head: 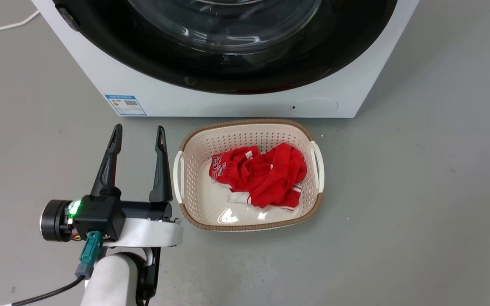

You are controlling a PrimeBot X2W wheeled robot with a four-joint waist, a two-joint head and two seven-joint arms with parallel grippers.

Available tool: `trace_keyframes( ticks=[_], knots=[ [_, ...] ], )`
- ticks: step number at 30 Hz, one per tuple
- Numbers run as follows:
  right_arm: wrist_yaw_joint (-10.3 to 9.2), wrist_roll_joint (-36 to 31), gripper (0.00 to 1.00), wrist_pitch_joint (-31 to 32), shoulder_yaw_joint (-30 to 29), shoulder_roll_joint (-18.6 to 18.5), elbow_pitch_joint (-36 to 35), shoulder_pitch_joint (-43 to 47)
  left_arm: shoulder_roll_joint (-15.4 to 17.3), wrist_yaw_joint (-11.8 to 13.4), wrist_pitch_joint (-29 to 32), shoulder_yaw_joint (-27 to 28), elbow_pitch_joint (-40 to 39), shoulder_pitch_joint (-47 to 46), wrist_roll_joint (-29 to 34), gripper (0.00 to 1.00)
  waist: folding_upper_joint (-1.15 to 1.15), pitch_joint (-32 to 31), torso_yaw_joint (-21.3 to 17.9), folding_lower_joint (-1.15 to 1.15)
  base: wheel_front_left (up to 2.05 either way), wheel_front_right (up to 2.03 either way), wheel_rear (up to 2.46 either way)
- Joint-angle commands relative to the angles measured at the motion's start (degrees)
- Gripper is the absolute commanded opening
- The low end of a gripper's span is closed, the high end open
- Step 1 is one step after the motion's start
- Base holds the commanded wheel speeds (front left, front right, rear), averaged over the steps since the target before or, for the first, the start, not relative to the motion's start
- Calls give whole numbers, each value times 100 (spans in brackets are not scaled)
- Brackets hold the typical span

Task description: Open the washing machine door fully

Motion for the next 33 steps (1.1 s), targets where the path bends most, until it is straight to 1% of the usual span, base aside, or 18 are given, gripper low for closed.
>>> trace_keyframes(
  ticks=[1,5,8,15,19,23,27,33],
  knots=[
    [0,-88,0,197,104,-67,129,-224,-6,35,-16,-8,-17,-87,25,100,0,75,27,-1,0,0,0],
    [0,-346,0,871,459,-143,503,-727,-6,48,-17,-63,-52,-206,55,100,0,232,60,-1,0,0,0],
    [0,-492,0,1288,654,-112,729,-1051,-7,69,-17,-100,-98,-288,85,100,0,365,80,-1,0,0,0],
    [0,-815,0,1856,951,35,1040,-1583,-7,118,-17,-180,-161,-467,59,100,0,688,145,-1,0,0,0],
    [0,-1020,0,1974,1068,95,1117,-1725,-7,179,-17,-274,-192,-503,28,100,0,833,184,-1,0,0,0],
    [0,-1138,0,1954,1076,112,1183,-1885,-7,198,-17,-330,-227,-580,10,100,0,962,225,-1,0,0,0],
    [0,-1267,0,1843,1011,114,1330,-2081,-8,234,-16,-392,-233,-641,17,100,0,1111,271,-1,0,0,0],
    [0,-1325,0,1912,918,235,1587,-2359,-8,259,-17,-467,-227,-714,0,100,0,1227,301,-1,0,0,0]
  ],
)
